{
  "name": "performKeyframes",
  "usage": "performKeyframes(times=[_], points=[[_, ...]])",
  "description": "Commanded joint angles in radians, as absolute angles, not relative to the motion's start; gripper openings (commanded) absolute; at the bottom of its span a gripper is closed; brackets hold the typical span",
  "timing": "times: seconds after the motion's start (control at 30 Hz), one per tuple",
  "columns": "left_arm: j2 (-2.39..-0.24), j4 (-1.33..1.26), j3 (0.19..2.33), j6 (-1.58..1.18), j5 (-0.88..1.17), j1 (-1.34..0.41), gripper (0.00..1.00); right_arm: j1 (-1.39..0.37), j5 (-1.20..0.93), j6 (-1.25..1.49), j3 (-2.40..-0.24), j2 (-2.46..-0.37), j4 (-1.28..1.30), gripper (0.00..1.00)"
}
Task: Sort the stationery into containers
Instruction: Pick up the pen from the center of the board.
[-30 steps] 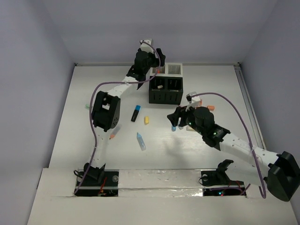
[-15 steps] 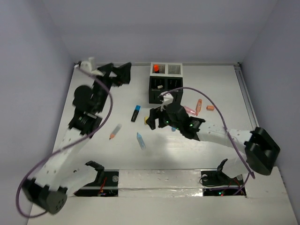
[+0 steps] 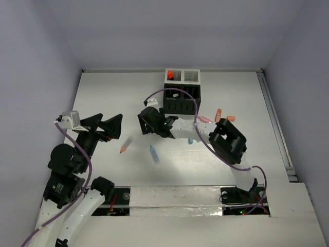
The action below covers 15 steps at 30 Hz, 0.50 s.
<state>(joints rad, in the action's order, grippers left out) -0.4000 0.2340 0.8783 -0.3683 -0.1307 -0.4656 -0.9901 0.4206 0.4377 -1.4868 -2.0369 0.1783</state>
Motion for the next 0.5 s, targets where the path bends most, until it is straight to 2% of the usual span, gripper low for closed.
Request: performKeyframes(times=[0.0, 0.13, 0.47], points=[[-0.35, 0.289, 0.812, -0.321, -0.124, -0.471, 0.99, -0.999, 0.56, 0.462, -1.644, -2.144, 0.322, 0.81], [-0.272, 0.2, 0.684, -0.331, -0.092, -0.471, 0.99, -0.963, 0.534, 0.489, -1.721, -2.213, 0.339, 0.8], [-0.287, 0.163, 0.661, -0.305, 0.12, -0.361, 0.99, -0.94, 0.46, 0.482, -1.864, -2.345, 0.336, 0.78]])
